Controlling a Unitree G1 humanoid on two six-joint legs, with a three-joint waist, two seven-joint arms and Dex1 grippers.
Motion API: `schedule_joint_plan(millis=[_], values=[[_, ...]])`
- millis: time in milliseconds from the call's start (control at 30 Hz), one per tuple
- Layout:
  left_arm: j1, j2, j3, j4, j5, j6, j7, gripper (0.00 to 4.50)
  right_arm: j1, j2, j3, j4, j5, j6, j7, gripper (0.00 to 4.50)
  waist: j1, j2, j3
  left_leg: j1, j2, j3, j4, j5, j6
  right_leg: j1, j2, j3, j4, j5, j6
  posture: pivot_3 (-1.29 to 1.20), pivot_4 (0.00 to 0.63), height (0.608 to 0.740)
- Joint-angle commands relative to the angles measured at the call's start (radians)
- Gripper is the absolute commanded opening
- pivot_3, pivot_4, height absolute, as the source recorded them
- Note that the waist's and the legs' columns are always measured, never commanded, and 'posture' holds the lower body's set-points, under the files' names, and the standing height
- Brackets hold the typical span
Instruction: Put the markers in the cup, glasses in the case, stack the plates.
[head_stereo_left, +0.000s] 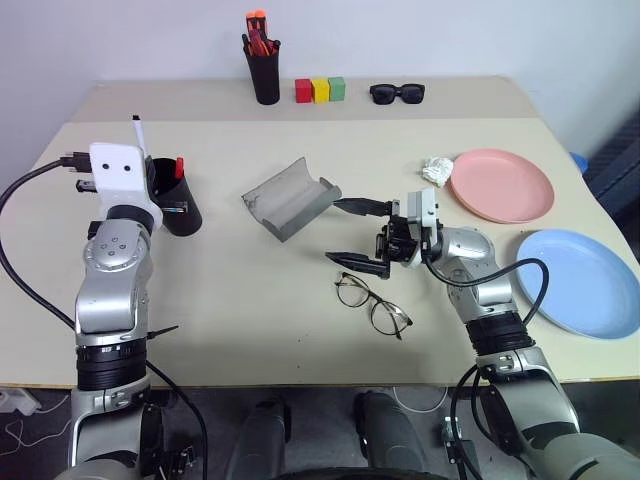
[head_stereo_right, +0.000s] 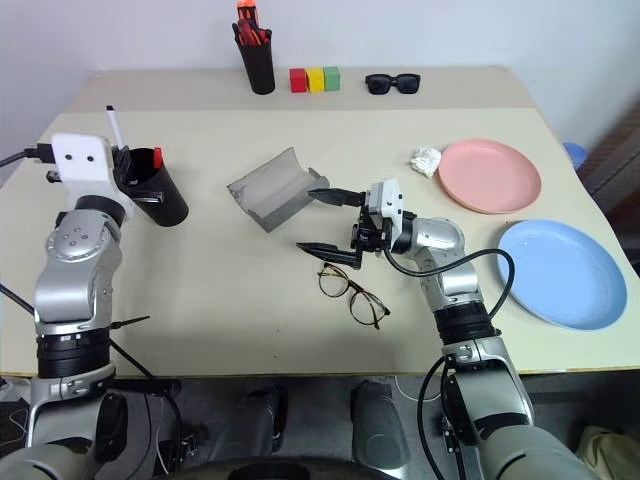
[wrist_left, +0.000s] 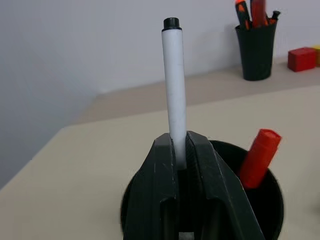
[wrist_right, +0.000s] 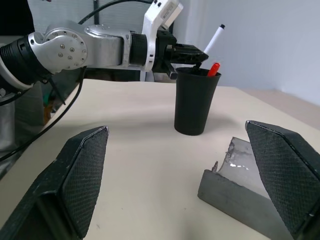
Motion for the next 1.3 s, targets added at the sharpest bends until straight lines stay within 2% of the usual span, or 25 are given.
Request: schedule_joint_plan(millis=[33, 100, 200, 333, 567, 667, 800, 900, 1000, 1033, 1100, 1300], values=[[-0.017, -0.003, 0.001, 0.003, 0.011, -0.043, 0.001, 0.04, 0.0, -0.004, -0.023, -0.036, 0.007, -0.017, -0.009, 4.5, 0.0, 0.0, 0.0, 0.0, 0.0, 0.0, 0.0, 0.0, 0.0, 0.0, 0.0, 0.0, 0.0, 0.0, 0.0, 0.0, 0.15, 0.74], [-0.015, -0.006, -0.002, 0.011, 0.013, -0.049, 0.001, 0.04, 0.006, -0.006, -0.023, -0.043, 0.008, -0.016, -0.014, 4.5, 0.001, 0.0, 0.0, 0.0, 0.0, 0.0, 0.0, 0.0, 0.0, 0.0, 0.0, 0.0, 0.0, 0.0, 0.0, 0.0, 0.15, 0.74], [-0.011, -0.008, -0.004, 0.011, 0.014, -0.049, -0.002, 1.15, 0.016, -0.007, -0.029, -0.052, 0.009, -0.016, -0.029, 4.5, 0.001, 0.0, 0.0, 0.0, 0.0, 0.0, 0.0, 0.0, 0.0, 0.0, 0.0, 0.0, 0.0, 0.0, 0.0, 0.0, 0.15, 0.74], [-0.013, -0.012, 0.0, 0.013, 0.008, -0.052, -0.007, 3.14, 0.02, -0.005, -0.036, -0.055, 0.012, -0.017, -0.044, 4.5, 0.001, 0.0, 0.0, 0.0, 0.0, 0.0, 0.0, 0.0, 0.0, 0.0, 0.0, 0.0, 0.0, 0.0, 0.0, 0.0, 0.15, 0.74], [-0.059, -0.006, 0.013, -0.046, -0.026, -0.09, -0.035, 3.14, 0.02, 0.005, -0.071, -0.059, 0.012, -0.022, -0.12, 4.5, 0.002, 0.0, 0.0, 0.0, 0.0, 0.0, 0.0, 0.0, 0.0, 0.0, 0.0, 0.0, 0.0, 0.0, 0.0, 0.0, 0.15, 0.74], [-0.136, -0.002, 0.007, -0.093, -0.091, -0.025, -0.082, 3.14, 0.04, -0.014, -0.09, -0.087, -0.02, -0.005, -0.202, 4.5, 0.008, 0.0, 0.0, -0.001, 0.0, 0.0, 0.001, 0.0, 0.0, 0.0, 0.0, 0.0, 0.0, 0.0, 0.0, 0.0, 0.15, 0.74], [-0.231, 0.02, -0.03, -0.126, -0.187, 0.154, -0.17, 3.14, 0.101, -0.065, -0.103, -0.165, -0.037, 0.051, -0.263, 4.5, 0.011, 0.0, 0.0, -0.001, 0.0, 0.0, 0.001, 0.0, 0.0, 0.001, 0.0, 0.0, -0.001, 0.0, 0.0, 0.0, 0.15, 0.74], [-0.283, 0.061, -0.088, -0.124, -0.267, 0.304, -0.284, 3.14, 0.157, -0.11, -0.116, -0.235, -0.027, 0.1, -0.289, 4.5, 0.005, 0.0, 0.0, -0.001, 0.0, 0.0, 0.002, 0.0, 0.0, 0.001, 0.0, 0.0, 0.0, 0.0, 0.0, 0.0, 0.15, 0.74], [-0.363, 0.167, -0.284, -0.047, -0.286, 0.488, -0.477, 3.14, 0.25, -0.162, -0.162, -0.329, -0.016, 0.132, -0.321, 4.5, 0.0, -0.001, 0.0, -0.001, 0.0, 0.0, 0.002, 0.0, 0.0, 0.001, 0.0, 0.0, 0.0, 0.0, 0.0, 0.0, 0.15, 0.74], [-0.386, 0.175, -0.33, -0.017, -0.277, 0.504, -0.506, 3.14, 0.277, -0.173, -0.179, -0.357, -0.013, 0.141, -0.338, 4.5, 0.0, 0.0, 0.0, -0.001, 0.0, -0.001, 0.002, 0.0, 0.0, 0.001, 0.0, 0.0, 0.0, -0.001, 0.001, 0.0, 0.15, 0.74], [-0.416, 0.168, -0.369, 0.01, -0.293, 0.521, -0.551, 3.14, 0.304, -0.182, -0.198, -0.387, -0.015, 0.145, -0.366, 4.5, -0.001, 0.0, 0.0, -0.001, -0.001, 0.0, 0.002, 0.0, 0.0, 0.001, 0.0, 0.0, 0.0, -0.001, 0.001, 0.0, 0.15, 0.74], [-0.492, 0.131, -0.543, 0.172, -0.214, 0.615, -0.574, 3.14, 0.349, -0.192, -0.24, -0.44, -0.022, 0.144, -0.427, 4.5, -0.001, 0.0, 0.001, 0.0, 0.0, 0.0, 0.001, 0.0, 0.0, 0.001, 0.0, 0.0, 0.0, -0.001, 0.001, 0.0, 0.15, 0.74]])
